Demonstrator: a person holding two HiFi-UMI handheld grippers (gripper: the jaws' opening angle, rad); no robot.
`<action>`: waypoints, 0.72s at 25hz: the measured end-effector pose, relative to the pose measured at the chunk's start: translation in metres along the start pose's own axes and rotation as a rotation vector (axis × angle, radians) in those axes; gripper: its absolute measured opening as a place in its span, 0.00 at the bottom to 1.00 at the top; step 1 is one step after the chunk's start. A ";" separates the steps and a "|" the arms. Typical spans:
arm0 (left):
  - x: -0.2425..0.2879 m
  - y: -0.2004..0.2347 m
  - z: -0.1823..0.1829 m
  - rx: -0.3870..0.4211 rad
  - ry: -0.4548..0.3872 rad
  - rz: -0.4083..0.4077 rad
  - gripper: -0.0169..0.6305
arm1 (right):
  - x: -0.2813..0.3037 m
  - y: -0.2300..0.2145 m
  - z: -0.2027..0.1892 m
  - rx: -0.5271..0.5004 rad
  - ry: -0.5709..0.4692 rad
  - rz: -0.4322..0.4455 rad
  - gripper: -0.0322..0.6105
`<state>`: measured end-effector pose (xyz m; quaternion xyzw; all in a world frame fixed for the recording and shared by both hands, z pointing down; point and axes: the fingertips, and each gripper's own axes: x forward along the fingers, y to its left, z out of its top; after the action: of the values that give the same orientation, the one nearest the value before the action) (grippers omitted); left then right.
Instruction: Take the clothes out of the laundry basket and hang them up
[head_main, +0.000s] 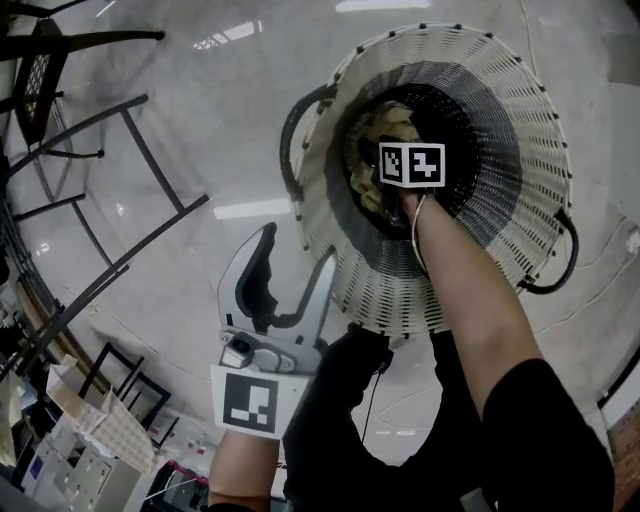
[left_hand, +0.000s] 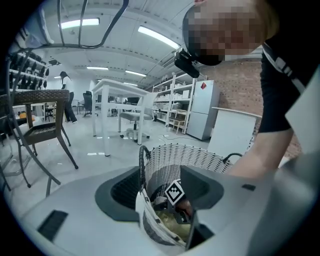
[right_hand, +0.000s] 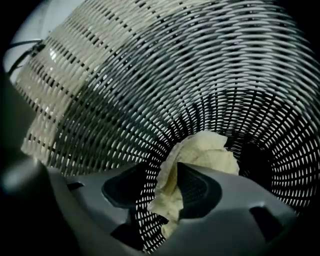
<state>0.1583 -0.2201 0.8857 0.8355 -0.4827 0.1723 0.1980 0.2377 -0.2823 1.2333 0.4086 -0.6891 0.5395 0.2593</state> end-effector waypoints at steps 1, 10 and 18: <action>0.000 0.001 -0.003 -0.002 0.000 0.002 0.37 | 0.006 -0.002 -0.004 -0.008 0.011 -0.011 0.35; -0.006 0.004 -0.011 -0.002 0.004 0.010 0.37 | 0.010 -0.019 -0.012 -0.033 0.055 -0.027 0.08; -0.020 -0.018 0.014 -0.031 0.017 -0.017 0.37 | -0.047 0.007 -0.005 -0.055 0.059 0.007 0.07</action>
<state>0.1661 -0.2038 0.8612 0.8349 -0.4766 0.1703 0.2165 0.2562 -0.2637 1.1935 0.3827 -0.6970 0.5331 0.2890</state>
